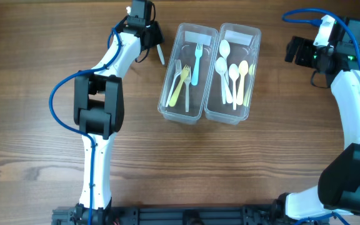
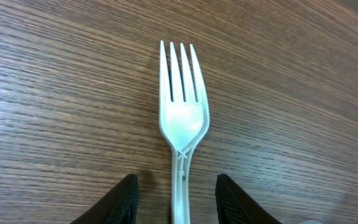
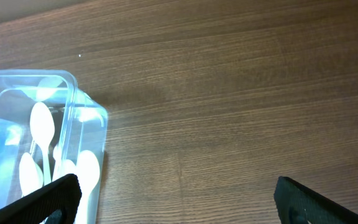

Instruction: Pack container

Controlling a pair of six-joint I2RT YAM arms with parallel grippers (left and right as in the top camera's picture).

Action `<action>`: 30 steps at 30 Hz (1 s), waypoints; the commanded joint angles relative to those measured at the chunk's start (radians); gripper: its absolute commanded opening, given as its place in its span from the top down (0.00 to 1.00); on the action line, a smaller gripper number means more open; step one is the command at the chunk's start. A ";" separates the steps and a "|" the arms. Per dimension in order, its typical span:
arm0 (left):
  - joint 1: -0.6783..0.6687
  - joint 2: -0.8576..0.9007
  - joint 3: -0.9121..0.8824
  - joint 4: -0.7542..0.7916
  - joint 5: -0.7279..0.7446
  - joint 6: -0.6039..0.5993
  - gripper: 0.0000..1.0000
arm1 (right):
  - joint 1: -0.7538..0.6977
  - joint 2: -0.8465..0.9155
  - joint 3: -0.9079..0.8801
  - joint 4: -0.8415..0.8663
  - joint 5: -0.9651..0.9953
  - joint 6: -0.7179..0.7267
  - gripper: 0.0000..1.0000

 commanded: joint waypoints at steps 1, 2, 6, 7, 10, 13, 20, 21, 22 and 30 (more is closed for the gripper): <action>-0.007 0.011 -0.006 -0.001 -0.035 0.033 0.58 | 0.004 -0.013 0.013 0.003 0.006 -0.009 0.00; -0.009 0.011 -0.006 0.000 -0.035 0.039 0.58 | 0.004 -0.013 0.013 0.003 0.006 -0.010 0.00; -0.026 0.012 -0.006 0.003 -0.049 0.063 0.58 | 0.004 -0.013 0.013 0.003 0.006 -0.010 0.00; -0.030 0.012 -0.006 0.003 -0.051 0.073 0.58 | 0.004 -0.013 0.013 0.003 0.006 -0.010 0.00; -0.043 0.015 -0.006 0.005 -0.066 0.082 0.57 | 0.004 -0.013 0.013 0.003 0.006 -0.010 0.00; -0.048 0.022 -0.006 0.008 -0.073 0.080 0.56 | 0.004 -0.013 0.013 0.003 0.006 -0.010 0.00; -0.047 0.039 -0.006 0.005 -0.099 0.077 0.56 | 0.004 -0.013 0.013 0.003 0.006 -0.009 0.00; -0.047 0.047 -0.006 0.005 -0.099 0.077 0.55 | 0.004 -0.013 0.013 0.003 0.006 -0.009 0.00; -0.047 0.050 -0.006 0.006 -0.099 0.077 0.56 | 0.004 -0.013 0.013 0.003 0.006 -0.010 0.00; -0.046 0.098 -0.006 0.002 -0.099 0.077 0.57 | 0.004 -0.013 0.013 0.003 0.006 -0.009 0.00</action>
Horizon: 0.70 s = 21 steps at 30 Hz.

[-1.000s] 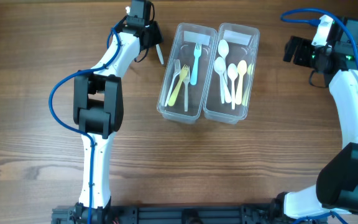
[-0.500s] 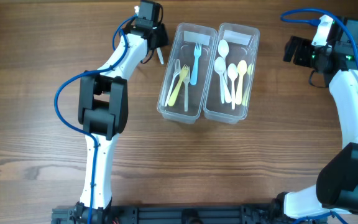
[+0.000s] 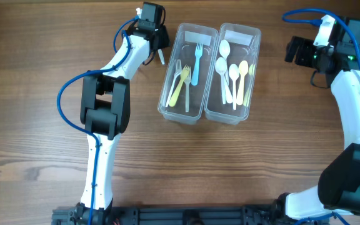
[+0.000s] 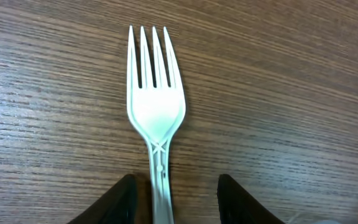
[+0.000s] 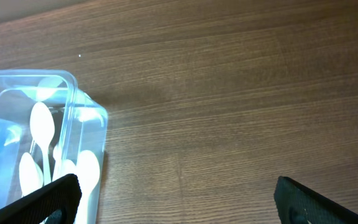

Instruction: Pack container

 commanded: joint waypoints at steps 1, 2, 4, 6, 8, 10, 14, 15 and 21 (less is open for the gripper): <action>0.004 0.076 -0.007 -0.013 -0.014 0.016 0.64 | 0.004 -0.013 0.013 0.003 0.006 -0.009 0.00; 0.004 0.076 -0.007 -0.013 -0.014 0.016 0.71 | 0.004 -0.013 0.013 0.003 0.006 -0.010 0.00; 0.005 0.076 -0.007 -0.011 -0.022 0.016 0.83 | 0.004 -0.013 0.013 0.003 0.006 -0.010 0.00; 0.005 0.075 -0.007 -0.013 -0.038 0.016 0.82 | 0.004 -0.013 0.013 0.003 0.006 -0.010 0.00; 0.007 0.075 -0.007 -0.018 -0.044 0.021 0.82 | 0.004 -0.013 0.013 0.003 0.006 -0.009 0.00; 0.010 0.075 -0.007 -0.024 -0.043 0.020 0.82 | 0.004 -0.013 0.013 0.003 0.006 -0.010 0.00; 0.019 0.070 -0.007 -0.034 -0.050 0.020 0.94 | 0.004 -0.013 0.013 0.003 0.006 -0.010 0.00; 0.022 0.067 -0.007 -0.038 -0.052 0.020 0.96 | 0.004 -0.013 0.013 0.003 0.006 -0.010 0.00; 0.036 0.042 -0.007 -0.054 -0.059 0.020 0.96 | 0.004 -0.013 0.013 0.003 0.006 -0.009 0.00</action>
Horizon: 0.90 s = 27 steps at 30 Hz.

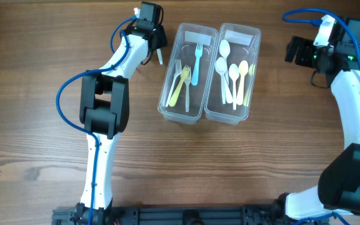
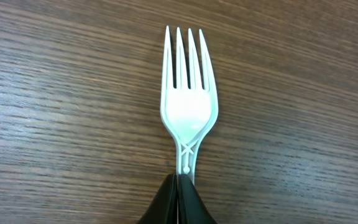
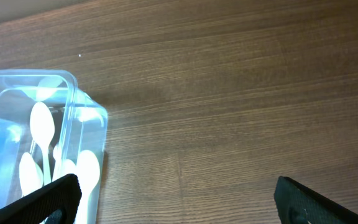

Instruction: Pack container

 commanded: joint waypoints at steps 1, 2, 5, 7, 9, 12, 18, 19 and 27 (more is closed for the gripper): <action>0.024 0.027 -0.018 -0.034 -0.022 0.005 0.96 | 0.004 -0.013 0.013 0.003 0.006 -0.010 0.00; 0.026 0.023 -0.018 -0.035 -0.022 0.005 0.96 | 0.004 -0.013 0.013 0.003 0.006 -0.010 0.00; 0.027 0.010 -0.018 -0.039 -0.021 0.005 0.96 | 0.004 -0.013 0.013 0.003 0.006 -0.010 0.00; 0.027 -0.001 -0.018 -0.043 -0.022 0.005 0.96 | 0.004 -0.013 0.013 0.003 0.006 -0.010 0.00; 0.027 -0.012 -0.018 -0.051 -0.022 0.005 0.96 | 0.004 -0.013 0.013 0.003 0.006 -0.010 0.00; 0.027 -0.039 -0.018 -0.081 -0.029 0.005 0.96 | 0.004 -0.013 0.013 0.003 0.006 -0.009 0.00; 0.027 -0.101 -0.018 -0.193 -0.073 0.004 0.96 | 0.004 -0.013 0.013 0.003 0.006 -0.010 0.00; 0.027 -0.110 -0.018 -0.212 -0.073 0.004 0.96 | 0.004 -0.013 0.013 0.003 0.006 -0.009 0.00; 0.026 -0.206 -0.018 -0.408 -0.074 -0.052 0.96 | 0.004 -0.013 0.013 0.003 0.006 -0.009 0.00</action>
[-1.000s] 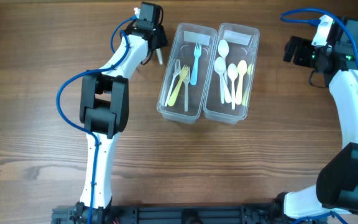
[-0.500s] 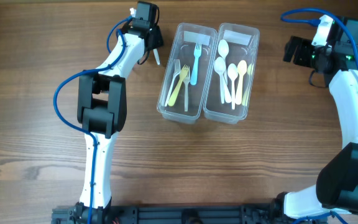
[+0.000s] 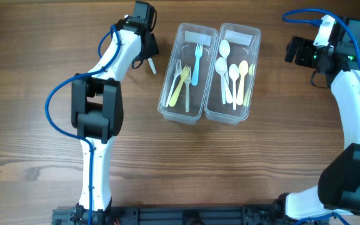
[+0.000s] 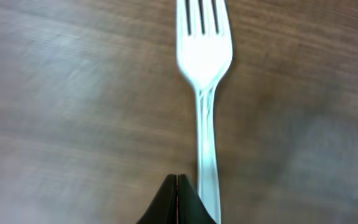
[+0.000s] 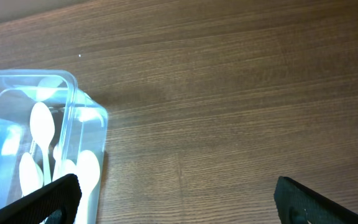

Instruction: Pack container

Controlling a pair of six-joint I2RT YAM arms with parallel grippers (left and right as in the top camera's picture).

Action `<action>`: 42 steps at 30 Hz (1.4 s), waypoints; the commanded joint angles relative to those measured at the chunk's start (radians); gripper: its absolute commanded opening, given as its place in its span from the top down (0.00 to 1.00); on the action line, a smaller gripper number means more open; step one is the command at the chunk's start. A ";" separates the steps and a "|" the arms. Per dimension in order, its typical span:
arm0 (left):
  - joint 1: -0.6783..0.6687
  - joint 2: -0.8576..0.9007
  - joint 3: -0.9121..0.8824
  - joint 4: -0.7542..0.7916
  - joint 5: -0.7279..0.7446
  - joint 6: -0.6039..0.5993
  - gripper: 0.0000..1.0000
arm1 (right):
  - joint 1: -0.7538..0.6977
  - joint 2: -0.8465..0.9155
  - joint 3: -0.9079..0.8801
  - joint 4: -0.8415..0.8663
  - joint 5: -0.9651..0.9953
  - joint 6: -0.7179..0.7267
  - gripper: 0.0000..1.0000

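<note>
A white plastic fork points away from my left gripper. The fingers are shut, and the handle runs askew along and under the right finger. Overhead, that gripper hangs left of the fork bin with the fork sticking out towards the table's front. This clear bin holds yellow, white and blue forks. Beside it the spoon bin holds white and yellow spoons. My right gripper is wide open with nothing between its fingers, right of the spoon bin.
The two clear bins stand side by side at the back middle of the wooden table. My right arm stands along the right edge. Blue cables loop off both arms.
My left gripper, still shut on the fork, has shifted left, away from the fork bin. The fork now sits off-centre beside the fingertips and reaches further out. The right arm has not moved.
My left gripper stood open astride the fork's handle on the table left of the fork bin, and stayed open a second later. Then it was shut on the handle. Now the fork has moved left with it. The right gripper stayed open and still throughout.
</note>
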 commanded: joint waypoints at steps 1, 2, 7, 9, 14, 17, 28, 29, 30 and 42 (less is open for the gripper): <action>0.006 -0.111 -0.006 -0.057 -0.018 -0.034 0.96 | 0.004 -0.013 0.013 0.003 0.006 -0.009 0.00; 0.006 -0.127 -0.006 -0.068 -0.017 -0.034 0.96 | 0.004 -0.013 0.013 0.003 0.006 -0.010 0.00; 0.006 -0.185 -0.006 -0.074 -0.014 -0.064 0.96 | 0.004 -0.013 0.013 0.003 0.006 -0.009 0.00; 0.006 -0.185 -0.006 -0.068 -0.009 -0.076 0.69 | 0.004 -0.013 0.013 0.003 0.006 -0.009 0.00; 0.006 -0.177 -0.006 0.016 -0.006 -0.087 0.41 | 0.004 -0.013 0.013 0.003 0.006 -0.009 0.00; 0.006 -0.177 -0.006 0.068 -0.006 -0.095 0.41 | 0.004 -0.013 0.013 0.003 0.006 -0.009 0.00; 0.008 -0.065 -0.006 0.153 -0.018 -0.109 0.43 | 0.004 -0.013 0.013 0.003 0.006 -0.010 0.00; 0.008 -0.053 -0.006 0.163 -0.017 -0.109 0.43 | 0.004 -0.013 0.013 0.003 0.006 -0.009 0.00; 0.008 -0.040 -0.006 0.171 -0.018 -0.108 0.42 | 0.004 -0.013 0.013 0.003 0.006 -0.010 0.00; 0.009 0.053 -0.006 0.227 -0.052 -0.105 0.40 | 0.004 -0.013 0.013 0.003 0.006 -0.010 0.00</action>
